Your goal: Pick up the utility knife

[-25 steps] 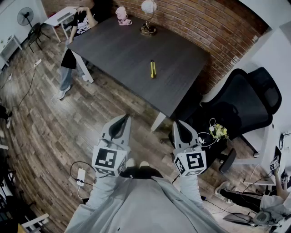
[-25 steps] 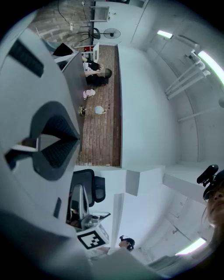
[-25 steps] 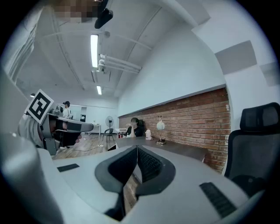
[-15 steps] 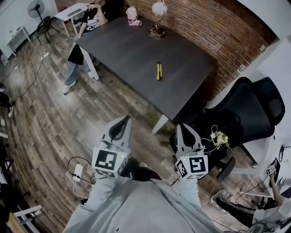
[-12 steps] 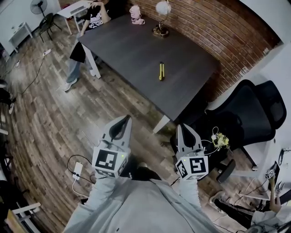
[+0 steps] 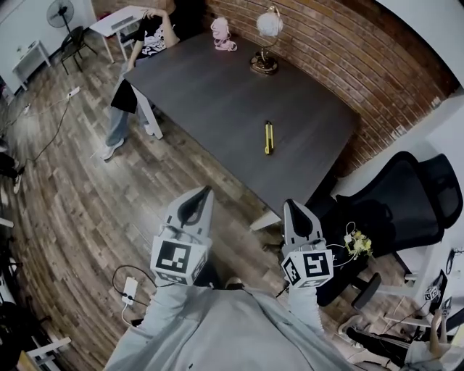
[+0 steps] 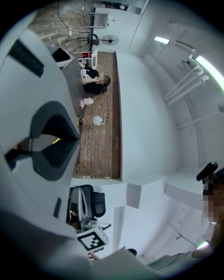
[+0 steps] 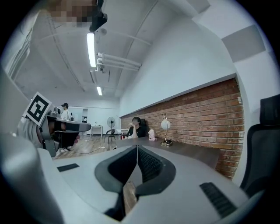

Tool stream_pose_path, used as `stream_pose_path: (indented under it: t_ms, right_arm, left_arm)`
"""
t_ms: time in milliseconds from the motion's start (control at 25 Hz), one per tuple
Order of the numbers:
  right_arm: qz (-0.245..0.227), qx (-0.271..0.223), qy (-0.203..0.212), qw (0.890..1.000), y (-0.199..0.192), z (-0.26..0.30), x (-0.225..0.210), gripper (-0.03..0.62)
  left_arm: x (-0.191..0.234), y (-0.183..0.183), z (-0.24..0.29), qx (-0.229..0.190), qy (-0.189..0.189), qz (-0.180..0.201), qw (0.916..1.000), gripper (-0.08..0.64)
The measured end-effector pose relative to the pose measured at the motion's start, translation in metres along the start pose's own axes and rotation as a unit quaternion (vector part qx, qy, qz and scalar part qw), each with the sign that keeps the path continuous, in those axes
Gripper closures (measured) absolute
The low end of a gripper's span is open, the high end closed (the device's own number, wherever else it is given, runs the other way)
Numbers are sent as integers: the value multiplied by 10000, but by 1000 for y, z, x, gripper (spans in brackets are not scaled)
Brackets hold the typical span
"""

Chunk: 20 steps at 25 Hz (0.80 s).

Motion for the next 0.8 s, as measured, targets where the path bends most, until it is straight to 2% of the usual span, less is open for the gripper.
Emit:
stream_pose_path:
  t_ms: [440,600,800]
  right_arm:
    - [46,109,-355,9993,14,139,27,571]
    - [97,152,-569,9982,13,164,35,571]
    - [95,266,-795,9964,11,176,42,571]
  left_arm:
    - [129,7,77,100,-398,109,9991,541]
    - [162,0,90,210,-532,79,9983,540]
    - [181,-7,104,355,-750,24,9965,541]
Point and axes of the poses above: the fingertips, and each gripper's own axes: z forward along the fingers, x to its left, y out of its top, the point moved 3 cm from there along -z, backward along the fingers, and after that the axes turned 5 degrees about -y, right-handed, at the moved point
